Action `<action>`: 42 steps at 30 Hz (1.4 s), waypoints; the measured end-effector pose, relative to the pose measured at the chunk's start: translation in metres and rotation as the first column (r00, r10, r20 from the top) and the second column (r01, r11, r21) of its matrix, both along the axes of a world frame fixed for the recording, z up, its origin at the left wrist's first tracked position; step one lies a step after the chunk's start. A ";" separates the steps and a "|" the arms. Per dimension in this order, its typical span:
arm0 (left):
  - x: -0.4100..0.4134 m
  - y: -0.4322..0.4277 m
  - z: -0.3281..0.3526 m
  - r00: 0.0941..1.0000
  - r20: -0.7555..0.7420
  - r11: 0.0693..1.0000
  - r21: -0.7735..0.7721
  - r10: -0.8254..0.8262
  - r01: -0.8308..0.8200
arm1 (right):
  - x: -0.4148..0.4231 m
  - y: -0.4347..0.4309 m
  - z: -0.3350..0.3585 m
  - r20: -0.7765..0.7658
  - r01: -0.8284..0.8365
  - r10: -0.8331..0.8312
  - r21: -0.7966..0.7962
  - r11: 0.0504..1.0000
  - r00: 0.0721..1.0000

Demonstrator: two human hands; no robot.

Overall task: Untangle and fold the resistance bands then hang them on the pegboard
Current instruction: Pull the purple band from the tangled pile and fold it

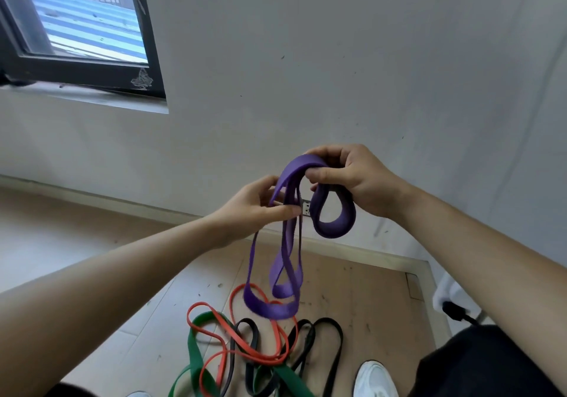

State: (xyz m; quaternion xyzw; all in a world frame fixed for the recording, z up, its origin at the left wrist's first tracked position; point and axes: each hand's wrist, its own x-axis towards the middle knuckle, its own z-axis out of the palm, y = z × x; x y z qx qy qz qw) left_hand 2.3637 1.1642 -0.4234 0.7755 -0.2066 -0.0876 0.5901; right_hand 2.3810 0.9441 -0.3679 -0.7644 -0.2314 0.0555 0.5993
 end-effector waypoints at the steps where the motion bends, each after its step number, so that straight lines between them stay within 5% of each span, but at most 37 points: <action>1: 0.001 0.000 0.000 1.000 -0.003 1.000 -0.001 -0.013 0.013 | 0.001 -0.001 0.001 -0.013 0.005 -0.004 0.025 1.000 1.000; 10: 0.007 0.004 0.002 0.993 -0.084 0.997 -0.026 -0.078 0.076 | 0.013 -0.031 0.002 -0.041 0.055 -0.052 0.059 0.997 0.998; 19: 0.010 0.012 0.020 0.999 0.000 0.997 -0.053 -0.048 0.048 | 0.010 -0.044 -0.015 -0.141 -0.147 0.104 -0.344 0.927 0.984; 24: 0.008 0.004 0.023 0.996 0.036 0.996 -0.026 -0.084 0.085 | -0.001 -0.002 -0.010 -0.018 -0.147 0.149 -0.336 0.930 0.989; 30: 0.012 0.019 0.017 0.963 0.237 0.936 0.351 -0.131 0.041 | 0.003 0.005 -0.009 0.038 -0.099 0.136 -0.504 0.858 0.990; 35: 0.012 0.022 0.015 0.953 0.241 0.898 0.435 -0.182 0.062 | 0.003 0.004 -0.006 0.048 -0.078 0.129 -0.574 0.815 0.990; 42: 0.013 0.027 0.019 0.969 0.215 0.955 0.293 -0.119 0.052 | 0.000 -0.003 -0.007 0.028 -0.088 0.119 -0.516 0.852 0.992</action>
